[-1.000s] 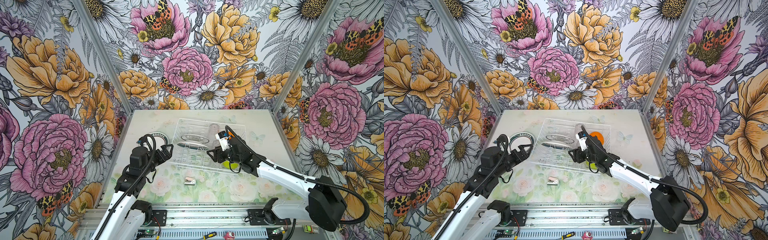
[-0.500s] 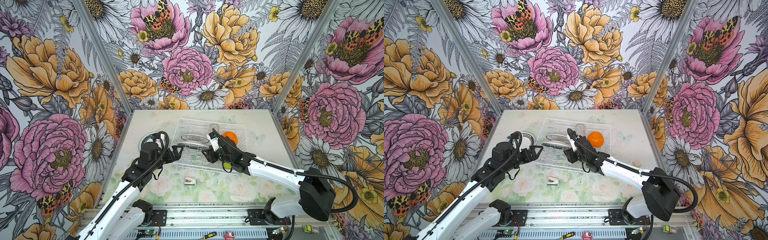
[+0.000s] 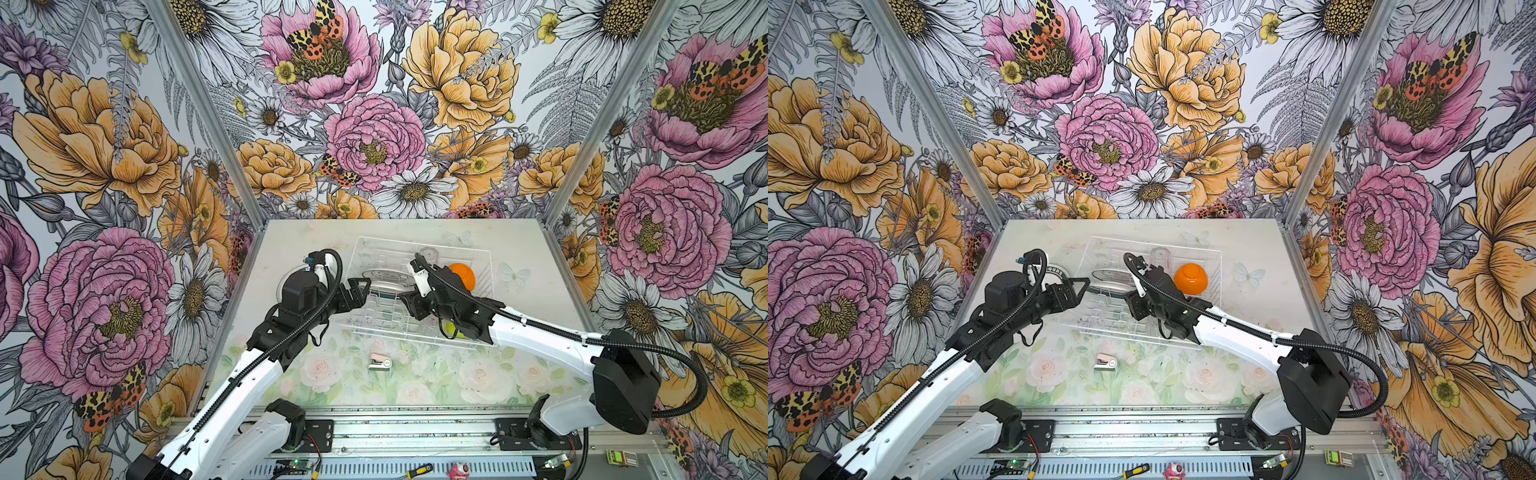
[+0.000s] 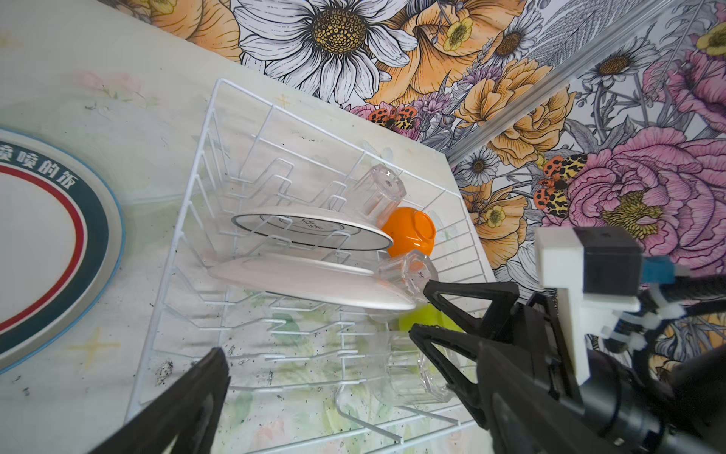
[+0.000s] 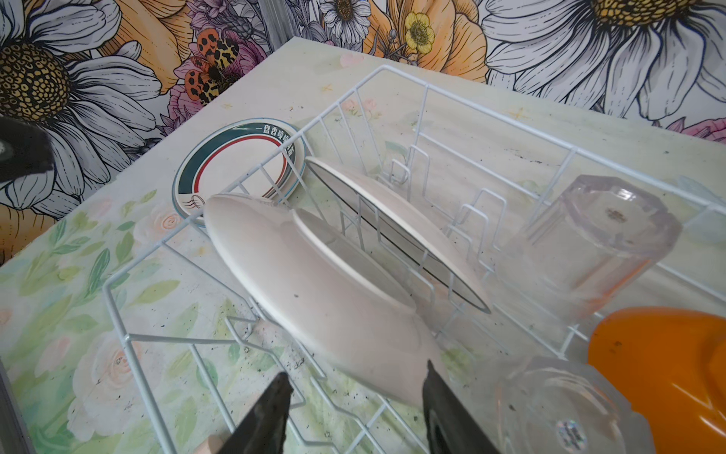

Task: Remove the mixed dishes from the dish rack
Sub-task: 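Lower the right gripper onto a white rack plate while the left gripper withdraws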

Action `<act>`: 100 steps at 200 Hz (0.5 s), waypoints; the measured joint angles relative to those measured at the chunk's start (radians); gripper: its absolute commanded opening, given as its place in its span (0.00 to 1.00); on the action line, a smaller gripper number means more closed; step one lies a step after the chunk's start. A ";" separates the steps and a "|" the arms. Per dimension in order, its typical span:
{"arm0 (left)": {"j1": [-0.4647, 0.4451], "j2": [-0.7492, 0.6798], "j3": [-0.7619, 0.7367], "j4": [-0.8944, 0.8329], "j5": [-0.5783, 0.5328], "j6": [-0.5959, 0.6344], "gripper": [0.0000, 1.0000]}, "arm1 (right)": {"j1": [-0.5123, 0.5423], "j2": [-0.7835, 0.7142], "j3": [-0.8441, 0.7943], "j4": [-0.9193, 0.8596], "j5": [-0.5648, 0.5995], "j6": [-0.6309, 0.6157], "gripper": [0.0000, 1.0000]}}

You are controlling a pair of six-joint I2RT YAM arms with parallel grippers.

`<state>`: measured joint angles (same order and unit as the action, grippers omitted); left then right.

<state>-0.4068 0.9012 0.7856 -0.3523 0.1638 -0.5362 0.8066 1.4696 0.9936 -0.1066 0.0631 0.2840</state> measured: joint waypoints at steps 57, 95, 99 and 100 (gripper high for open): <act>0.009 0.088 0.073 -0.034 -0.007 0.050 0.99 | 0.000 0.097 0.090 -0.043 0.005 -0.040 0.52; 0.037 0.105 0.073 -0.032 0.005 0.047 0.99 | 0.002 0.129 0.131 -0.078 0.012 -0.062 0.48; 0.039 0.105 0.072 -0.032 0.005 0.047 0.99 | 0.002 0.130 0.136 -0.082 0.013 -0.067 0.48; 0.039 0.105 0.073 -0.032 0.005 0.047 0.99 | 0.002 0.131 0.137 -0.084 0.013 -0.068 0.47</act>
<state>-0.3676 1.0061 0.8585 -0.3843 0.1684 -0.4896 0.8085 1.6009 1.1309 -0.1902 0.0757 0.2157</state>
